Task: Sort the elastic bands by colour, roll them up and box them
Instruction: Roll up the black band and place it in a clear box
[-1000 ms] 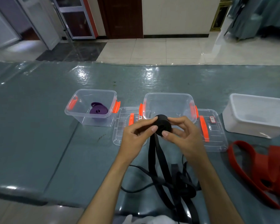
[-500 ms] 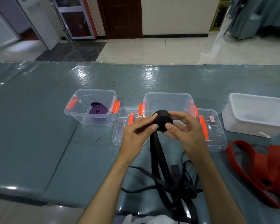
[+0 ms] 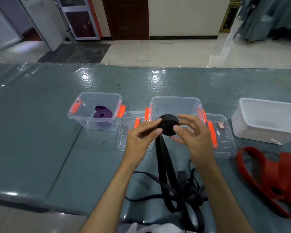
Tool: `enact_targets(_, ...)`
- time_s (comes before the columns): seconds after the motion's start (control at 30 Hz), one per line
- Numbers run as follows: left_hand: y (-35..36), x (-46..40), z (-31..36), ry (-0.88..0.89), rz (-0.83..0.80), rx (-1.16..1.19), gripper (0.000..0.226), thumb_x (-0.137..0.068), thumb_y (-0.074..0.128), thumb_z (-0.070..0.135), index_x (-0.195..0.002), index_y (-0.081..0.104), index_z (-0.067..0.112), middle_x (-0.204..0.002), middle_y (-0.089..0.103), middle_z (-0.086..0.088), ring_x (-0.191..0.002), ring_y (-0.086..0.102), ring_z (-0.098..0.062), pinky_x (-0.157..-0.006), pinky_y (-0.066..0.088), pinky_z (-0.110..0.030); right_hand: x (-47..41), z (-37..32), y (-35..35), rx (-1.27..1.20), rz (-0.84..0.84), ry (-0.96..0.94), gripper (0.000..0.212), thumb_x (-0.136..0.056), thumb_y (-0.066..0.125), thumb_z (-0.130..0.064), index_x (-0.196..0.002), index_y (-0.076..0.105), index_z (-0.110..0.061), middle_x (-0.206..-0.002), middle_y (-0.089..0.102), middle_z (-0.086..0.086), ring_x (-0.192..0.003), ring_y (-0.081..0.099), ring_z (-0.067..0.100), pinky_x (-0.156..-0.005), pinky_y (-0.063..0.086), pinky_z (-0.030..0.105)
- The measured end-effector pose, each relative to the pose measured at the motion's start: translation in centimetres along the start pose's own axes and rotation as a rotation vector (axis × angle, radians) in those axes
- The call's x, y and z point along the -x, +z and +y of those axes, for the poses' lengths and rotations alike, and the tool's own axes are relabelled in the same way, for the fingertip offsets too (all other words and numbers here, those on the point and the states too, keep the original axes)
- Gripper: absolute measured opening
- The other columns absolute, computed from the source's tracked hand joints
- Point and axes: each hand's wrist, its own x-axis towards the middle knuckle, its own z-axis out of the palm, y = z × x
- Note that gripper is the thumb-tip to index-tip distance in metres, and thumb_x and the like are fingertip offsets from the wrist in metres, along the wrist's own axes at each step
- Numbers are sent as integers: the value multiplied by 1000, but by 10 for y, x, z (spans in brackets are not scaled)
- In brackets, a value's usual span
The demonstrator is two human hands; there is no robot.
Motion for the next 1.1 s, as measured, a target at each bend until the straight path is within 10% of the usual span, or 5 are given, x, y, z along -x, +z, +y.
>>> enact_targets(0.2,2,-6,6,30,70,-13,24,-95,74,3,-119,71,8,-114,75,-13,-112,72,-25,-98,56,-29,2,8,0,87,-23,67,25,-84,85,-14,-92,64,-3,-102,80,12,-96,80,28,-85,66,41)
enact_targets(0.47,-3,-2,1,1,17,1,29,-93,77,8,-120,77,18,-120,78,-1,-116,72,-17,-96,55,-21,0,2,7,39,31,-17,39,-89,81,-10,-124,66,-19,-109,80,7,-98,80,27,-79,65,33)
enact_targets(0.73,-10,-5,6,26,35,-16,28,-87,84,12,-113,77,22,-114,78,-6,-112,74,-25,-97,57,-29,-3,5,11,108,4,27,30,-83,84,-20,-95,64,-1,-103,81,8,-98,80,25,-87,66,42)
enact_targets(1.1,-6,-5,8,59,73,-2,24,-90,78,1,-111,79,12,-112,79,-5,-108,75,-19,-92,56,-22,-2,9,20,65,-20,-11,25,-91,79,-12,-114,70,-8,-115,77,8,-109,76,26,-95,62,52)
